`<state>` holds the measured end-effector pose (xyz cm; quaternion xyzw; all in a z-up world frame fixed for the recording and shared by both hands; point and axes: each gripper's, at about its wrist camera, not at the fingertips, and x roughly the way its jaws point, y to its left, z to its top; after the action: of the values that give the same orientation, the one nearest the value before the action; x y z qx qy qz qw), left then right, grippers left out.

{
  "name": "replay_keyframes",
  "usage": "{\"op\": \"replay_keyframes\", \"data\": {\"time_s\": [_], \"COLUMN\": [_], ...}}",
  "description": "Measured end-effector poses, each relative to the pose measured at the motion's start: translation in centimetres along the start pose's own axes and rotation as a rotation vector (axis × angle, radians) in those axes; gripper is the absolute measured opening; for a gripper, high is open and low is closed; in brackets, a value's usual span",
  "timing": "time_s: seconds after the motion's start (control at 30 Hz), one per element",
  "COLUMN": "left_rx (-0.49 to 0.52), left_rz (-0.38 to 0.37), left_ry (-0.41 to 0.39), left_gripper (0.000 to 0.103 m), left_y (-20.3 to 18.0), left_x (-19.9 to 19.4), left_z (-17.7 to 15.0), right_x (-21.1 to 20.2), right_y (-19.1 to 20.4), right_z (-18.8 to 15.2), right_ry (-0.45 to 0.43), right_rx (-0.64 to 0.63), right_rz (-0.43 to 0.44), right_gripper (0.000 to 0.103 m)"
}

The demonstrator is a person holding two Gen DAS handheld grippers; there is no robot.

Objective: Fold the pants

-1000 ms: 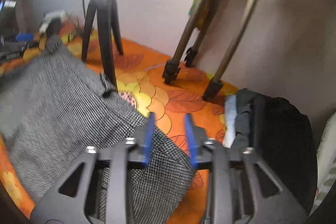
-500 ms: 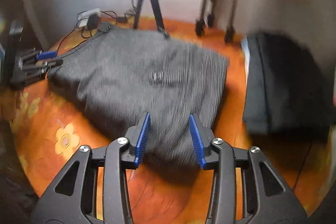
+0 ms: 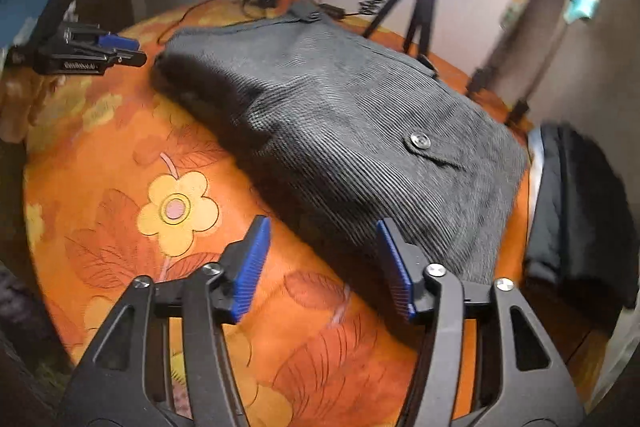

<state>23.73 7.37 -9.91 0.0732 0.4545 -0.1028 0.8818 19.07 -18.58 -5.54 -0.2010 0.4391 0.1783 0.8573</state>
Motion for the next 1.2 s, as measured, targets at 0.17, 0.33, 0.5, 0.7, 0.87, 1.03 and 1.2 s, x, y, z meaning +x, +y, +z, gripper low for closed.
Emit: {"op": "replay_keyframes", "data": {"time_s": [0.17,0.33,0.5,0.7,0.87,1.03,1.2], "left_rx": [-0.042,-0.054,-0.111,-0.158,-0.167,-0.213,-0.175], "left_rz": [-0.075,-0.076,-0.104,-0.143,-0.162,-0.184,-0.115], "left_ry": [0.034,0.035,0.019,-0.012,-0.051,-0.09,-0.139], "left_gripper": [0.034,0.034,0.034,0.012,0.005,0.004,0.004], "left_y": [-0.4,-0.6,0.2,0.4,0.4,1.1,0.9], "left_x": [2.3,3.5,4.1,4.3,3.4,1.8,-0.8], "left_z": [0.4,0.6,1.2,2.3,3.3,4.8,6.2], "right_x": [1.7,2.9,3.7,4.6,4.7,3.1,1.6], "right_y": [0.8,1.1,1.9,2.0,1.2,-0.6,-4.1], "right_z": [0.3,0.3,0.2,0.7,1.7,3.2,4.1], "right_ry": [0.027,0.039,0.029,0.02,0.017,-0.017,-0.062], "right_rx": [-0.057,-0.096,-0.149,-0.187,-0.17,-0.081,0.082], "right_rz": [-0.047,-0.07,-0.111,-0.148,-0.142,-0.067,-0.02], "right_gripper": [0.059,0.059,0.063,0.062,0.016,0.006,0.006]}}
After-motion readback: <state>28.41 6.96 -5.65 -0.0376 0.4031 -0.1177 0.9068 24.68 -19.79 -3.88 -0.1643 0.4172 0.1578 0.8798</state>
